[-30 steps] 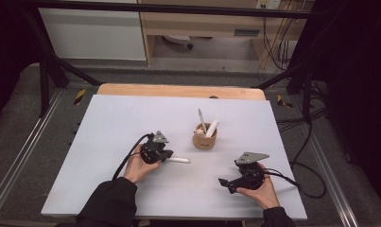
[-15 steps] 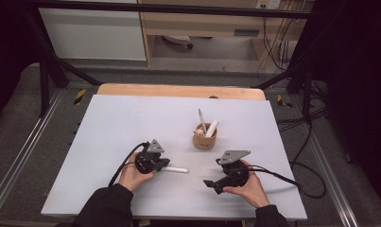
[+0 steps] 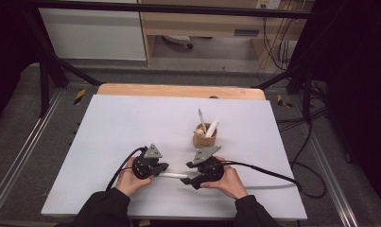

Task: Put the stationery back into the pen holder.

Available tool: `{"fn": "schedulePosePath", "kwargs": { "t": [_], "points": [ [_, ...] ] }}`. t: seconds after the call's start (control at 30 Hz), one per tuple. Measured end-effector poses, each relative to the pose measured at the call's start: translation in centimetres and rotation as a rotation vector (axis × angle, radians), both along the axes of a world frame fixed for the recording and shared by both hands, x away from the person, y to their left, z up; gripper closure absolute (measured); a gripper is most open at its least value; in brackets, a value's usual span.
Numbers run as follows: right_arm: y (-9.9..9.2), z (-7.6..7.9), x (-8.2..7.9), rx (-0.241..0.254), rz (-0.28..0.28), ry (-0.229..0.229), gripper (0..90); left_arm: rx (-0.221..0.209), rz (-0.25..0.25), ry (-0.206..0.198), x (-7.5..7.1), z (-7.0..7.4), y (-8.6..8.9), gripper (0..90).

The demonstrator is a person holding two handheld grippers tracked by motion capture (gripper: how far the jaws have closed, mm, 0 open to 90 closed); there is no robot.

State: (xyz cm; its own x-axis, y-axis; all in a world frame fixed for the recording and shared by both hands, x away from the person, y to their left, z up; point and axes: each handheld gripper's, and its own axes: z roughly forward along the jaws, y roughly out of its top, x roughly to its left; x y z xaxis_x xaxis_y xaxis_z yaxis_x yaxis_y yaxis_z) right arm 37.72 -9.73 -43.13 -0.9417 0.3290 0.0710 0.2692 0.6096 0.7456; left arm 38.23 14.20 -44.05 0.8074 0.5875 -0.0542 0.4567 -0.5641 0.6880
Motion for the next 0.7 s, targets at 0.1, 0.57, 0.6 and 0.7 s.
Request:
{"fn": "schedulePosePath", "kwargs": {
  "t": [0.1,0.57,0.6,0.7],
  "points": [
    [1.0,-0.1,0.5,-0.015,0.019,-0.005,40.2,0.003,-0.002,0.001,-0.1,0.0,0.1,89.6],
    [3.1,-1.4,1.9,-0.023,0.07,0.022,66.2,-0.001,0.002,-0.002,-0.1,-0.1,0.5,89.5],
    [3.1,-1.5,2.0,-0.022,0.075,0.02,68.2,-0.002,0.004,-0.004,-0.1,0.0,0.5,89.5],
    [3.1,-1.7,2.0,-0.023,0.092,0.021,71.6,-0.009,0.008,-0.01,0.0,0.2,0.7,89.5]
  ]
}}
